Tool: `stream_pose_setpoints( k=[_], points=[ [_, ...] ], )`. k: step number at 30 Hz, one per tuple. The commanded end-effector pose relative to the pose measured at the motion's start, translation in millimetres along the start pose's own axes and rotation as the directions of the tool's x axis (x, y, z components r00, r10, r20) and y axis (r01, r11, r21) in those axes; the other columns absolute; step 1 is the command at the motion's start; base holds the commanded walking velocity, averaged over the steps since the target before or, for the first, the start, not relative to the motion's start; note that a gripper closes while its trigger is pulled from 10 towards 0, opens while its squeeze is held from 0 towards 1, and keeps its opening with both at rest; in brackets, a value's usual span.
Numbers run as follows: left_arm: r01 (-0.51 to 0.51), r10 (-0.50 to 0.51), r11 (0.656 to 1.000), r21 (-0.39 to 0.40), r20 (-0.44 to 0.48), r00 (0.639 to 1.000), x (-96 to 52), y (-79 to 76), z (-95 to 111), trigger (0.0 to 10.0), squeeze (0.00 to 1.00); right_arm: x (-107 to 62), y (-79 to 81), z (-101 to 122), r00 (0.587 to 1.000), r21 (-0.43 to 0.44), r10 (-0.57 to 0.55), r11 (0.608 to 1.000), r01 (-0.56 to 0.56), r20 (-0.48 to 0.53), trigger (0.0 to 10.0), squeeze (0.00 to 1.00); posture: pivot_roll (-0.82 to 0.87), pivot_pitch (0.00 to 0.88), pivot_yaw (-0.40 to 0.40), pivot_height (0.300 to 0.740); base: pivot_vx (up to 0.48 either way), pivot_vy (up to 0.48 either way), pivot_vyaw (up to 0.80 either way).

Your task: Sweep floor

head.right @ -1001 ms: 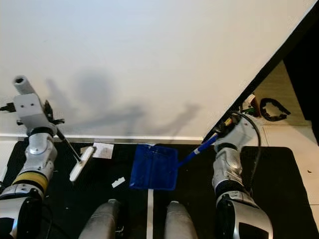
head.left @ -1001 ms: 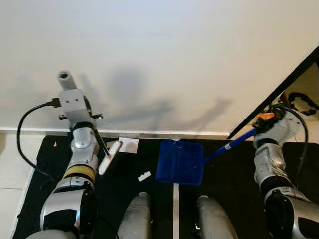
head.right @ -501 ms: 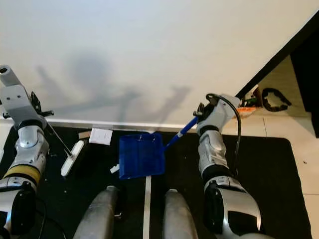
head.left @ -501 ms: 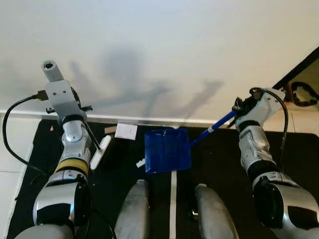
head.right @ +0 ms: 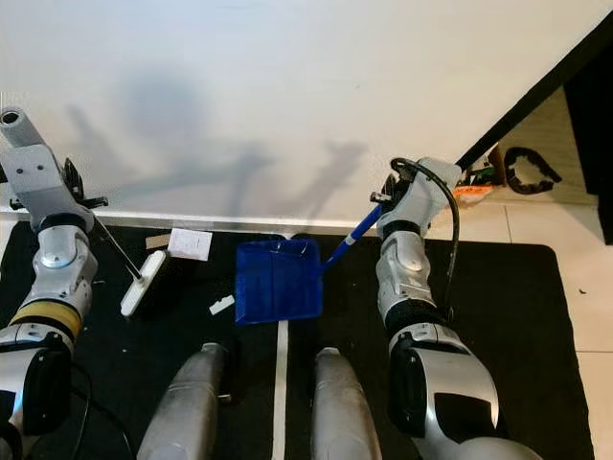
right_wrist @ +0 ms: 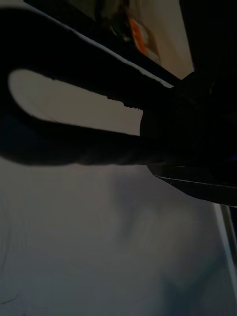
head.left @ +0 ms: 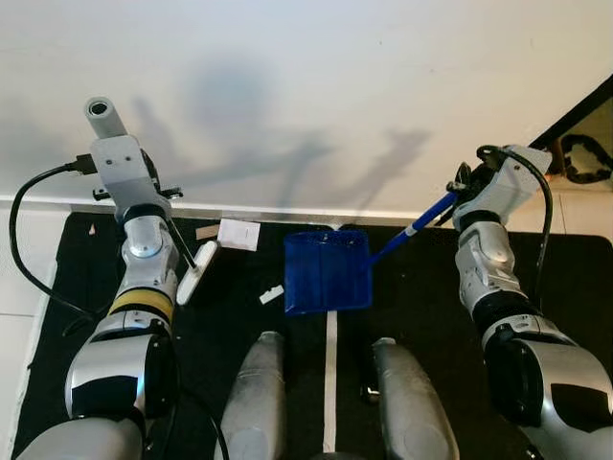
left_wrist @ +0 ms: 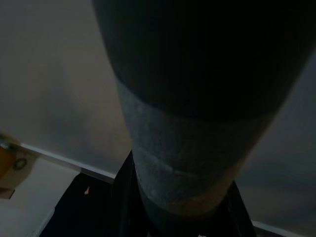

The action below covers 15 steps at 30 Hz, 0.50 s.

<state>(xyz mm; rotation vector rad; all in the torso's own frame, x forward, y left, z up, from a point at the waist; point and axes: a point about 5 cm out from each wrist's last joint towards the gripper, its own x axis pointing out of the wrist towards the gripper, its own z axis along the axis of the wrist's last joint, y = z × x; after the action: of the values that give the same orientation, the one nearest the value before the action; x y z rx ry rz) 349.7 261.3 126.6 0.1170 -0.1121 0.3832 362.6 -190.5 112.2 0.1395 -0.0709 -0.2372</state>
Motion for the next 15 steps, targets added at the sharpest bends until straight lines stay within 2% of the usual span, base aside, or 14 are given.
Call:
stream_pose_setpoints(
  k=[1, 6, 9, 15],
  points=[
    [-0.009, 0.009, 0.999, 0.041, 0.006, 1.0, 3.2, 10.1, 2.3, 10.0, 0.0, 0.3, -9.3, 3.8, 0.999, -0.08, -0.033, 0.996, 0.035, 0.037, 10.0, 0.0, -0.03, 0.391, -0.009, 0.74, 0.0, 0.0, 0.0],
    [-0.003, 0.003, 0.999, 0.033, 0.014, 1.0, 10.2, 6.7, 11.2, 10.0, 0.0, 2.9, 7.6, 11.0, 0.997, -0.112, 0.015, 0.994, -0.007, 0.073, 10.0, 0.0, -0.04, 0.407, -0.012, 0.74, 0.0, 0.0, 0.0],
    [-0.002, 0.001, 1.0, 0.03, 0.017, 1.0, 12.2, 5.6, 13.8, 10.0, 0.0, 3.0, 12.8, 11.3, 0.997, -0.113, 0.027, 0.993, -0.019, 0.074, 10.0, 0.0, -0.04, 0.407, -0.012, 0.74, 0.0, 0.0, 0.0],
    [0.002, -0.002, 1.0, 0.017, 0.017, 1.0, 14.2, 1.9, 16.5, 10.0, 0.0, -1.9, 34.2, 7.5, 0.994, -0.1, 0.077, 0.993, -0.069, 0.073, 10.0, 0.0, -0.05, 0.425, -0.027, 0.74, 0.0, 0.0, 0.0]
  ],
)
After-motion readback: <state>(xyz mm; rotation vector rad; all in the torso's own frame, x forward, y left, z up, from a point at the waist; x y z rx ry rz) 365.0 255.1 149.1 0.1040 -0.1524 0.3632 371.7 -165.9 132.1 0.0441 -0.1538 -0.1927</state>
